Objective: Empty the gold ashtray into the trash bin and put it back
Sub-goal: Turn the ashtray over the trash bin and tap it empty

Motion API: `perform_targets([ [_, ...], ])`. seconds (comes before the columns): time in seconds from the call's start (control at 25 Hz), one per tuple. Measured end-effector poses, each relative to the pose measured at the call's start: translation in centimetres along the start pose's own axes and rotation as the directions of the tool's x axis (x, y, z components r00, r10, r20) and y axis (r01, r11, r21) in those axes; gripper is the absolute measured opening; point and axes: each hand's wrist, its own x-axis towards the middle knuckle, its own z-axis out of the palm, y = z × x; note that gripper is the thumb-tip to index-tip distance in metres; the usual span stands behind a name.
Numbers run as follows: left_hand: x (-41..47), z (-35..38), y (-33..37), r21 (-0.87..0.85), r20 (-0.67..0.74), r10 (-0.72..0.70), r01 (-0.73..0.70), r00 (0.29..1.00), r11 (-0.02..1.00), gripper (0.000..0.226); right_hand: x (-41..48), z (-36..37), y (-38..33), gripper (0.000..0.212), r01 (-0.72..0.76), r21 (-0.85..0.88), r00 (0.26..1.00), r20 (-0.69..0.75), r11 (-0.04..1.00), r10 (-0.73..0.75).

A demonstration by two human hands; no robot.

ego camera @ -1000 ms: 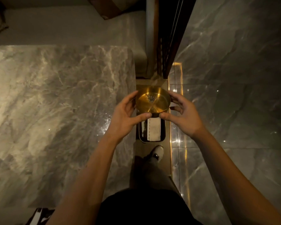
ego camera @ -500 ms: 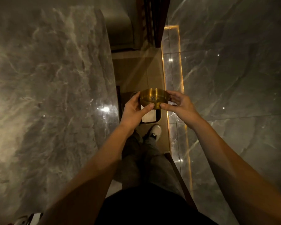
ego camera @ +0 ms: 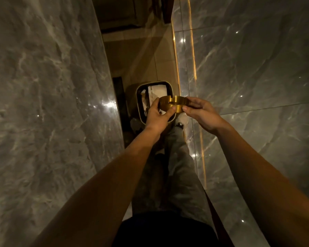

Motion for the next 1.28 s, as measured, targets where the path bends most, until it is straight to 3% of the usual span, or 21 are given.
perform_targets([
  [0.28,5.2,1.7,-3.7,-0.026,-0.076,-0.053,0.052,0.996,0.998,0.045,6.5,-2.1,4.5,0.042,-0.06,-0.022,0.995,0.073,0.998,0.062],
  [0.52,9.7,2.0,-8.2,-0.097,-0.127,-0.213,0.202,0.969,0.975,0.04,11.1,-2.6,9.1,0.044,-0.081,-0.045,0.989,0.121,0.996,0.086],
  [0.84,14.3,0.6,-14.1,-0.123,-0.111,-0.34,0.326,0.934,0.937,0.042,14.7,-0.1,14.4,0.041,-0.151,-0.016,0.988,0.03,0.988,0.152],
  [1.04,17.5,0.0,-16.0,-0.197,-0.158,-0.418,0.386,0.895,0.901,0.063,17.5,1.1,16.5,0.029,-0.124,-0.041,0.991,-0.059,0.991,0.122],
  [1.28,21.0,0.0,-17.2,-0.194,-0.122,-0.425,0.398,0.897,0.897,0.049,20.2,1.6,17.8,0.059,-0.151,-0.119,0.981,-0.138,0.981,0.135],
])
